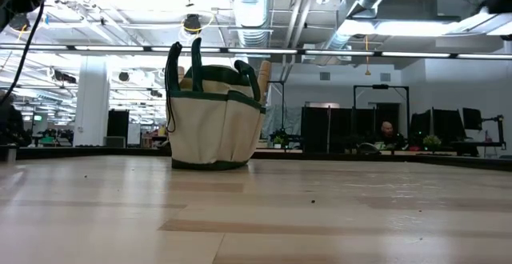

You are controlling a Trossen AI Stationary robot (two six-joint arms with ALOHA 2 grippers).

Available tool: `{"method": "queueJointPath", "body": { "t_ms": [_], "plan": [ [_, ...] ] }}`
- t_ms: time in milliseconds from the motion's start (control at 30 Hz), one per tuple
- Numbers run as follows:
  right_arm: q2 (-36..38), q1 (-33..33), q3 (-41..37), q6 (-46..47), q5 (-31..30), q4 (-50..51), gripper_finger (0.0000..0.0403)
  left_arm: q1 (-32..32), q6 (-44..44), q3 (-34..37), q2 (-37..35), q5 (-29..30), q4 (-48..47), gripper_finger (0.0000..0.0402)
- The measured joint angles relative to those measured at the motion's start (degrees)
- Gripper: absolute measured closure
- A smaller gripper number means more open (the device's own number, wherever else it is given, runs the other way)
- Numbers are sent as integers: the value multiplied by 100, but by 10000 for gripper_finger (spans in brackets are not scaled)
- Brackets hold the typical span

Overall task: Pick & Place Garden tools in Gardening bag
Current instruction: Put the brown trowel into the green gardening bag

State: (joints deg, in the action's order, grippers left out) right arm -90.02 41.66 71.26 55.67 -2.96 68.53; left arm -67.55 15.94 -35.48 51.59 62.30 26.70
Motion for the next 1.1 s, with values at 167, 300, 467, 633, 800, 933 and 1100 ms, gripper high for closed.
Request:
{"method": "queueJointPath", "body": {
  "t_ms": [167, 300, 467, 633, 800, 933, 1100],
  "plan": [
    [-315, 296, -381, 229, 548, -89, 132, 0, 8, 0, 0, 0, 20, 399],
    [-397, 516, -728, 511, 1252, -189, 132, 0, 102, 0, 0, 0, 39, 399],
    [-400, 730, -1089, 741, 1760, -422, 132, 0, 101, 0, 0, 0, 39, 399],
    [-398, 813, -1371, 898, 1760, -858, 132, 0, 101, 0, 0, 0, 39, 399],
    [-400, 708, -1737, 1168, 1595, -1153, 132, 0, 101, 0, 0, 0, 39, 399],
    [-398, 602, -1983, 1192, 1566, -1619, 132, 0, 103, 0, 0, 0, 39, 399],
    [-400, 443, -2236, 1192, 1531, -2035, 135, 0, 103, 0, 0, 0, 42, 399]
  ]
}}
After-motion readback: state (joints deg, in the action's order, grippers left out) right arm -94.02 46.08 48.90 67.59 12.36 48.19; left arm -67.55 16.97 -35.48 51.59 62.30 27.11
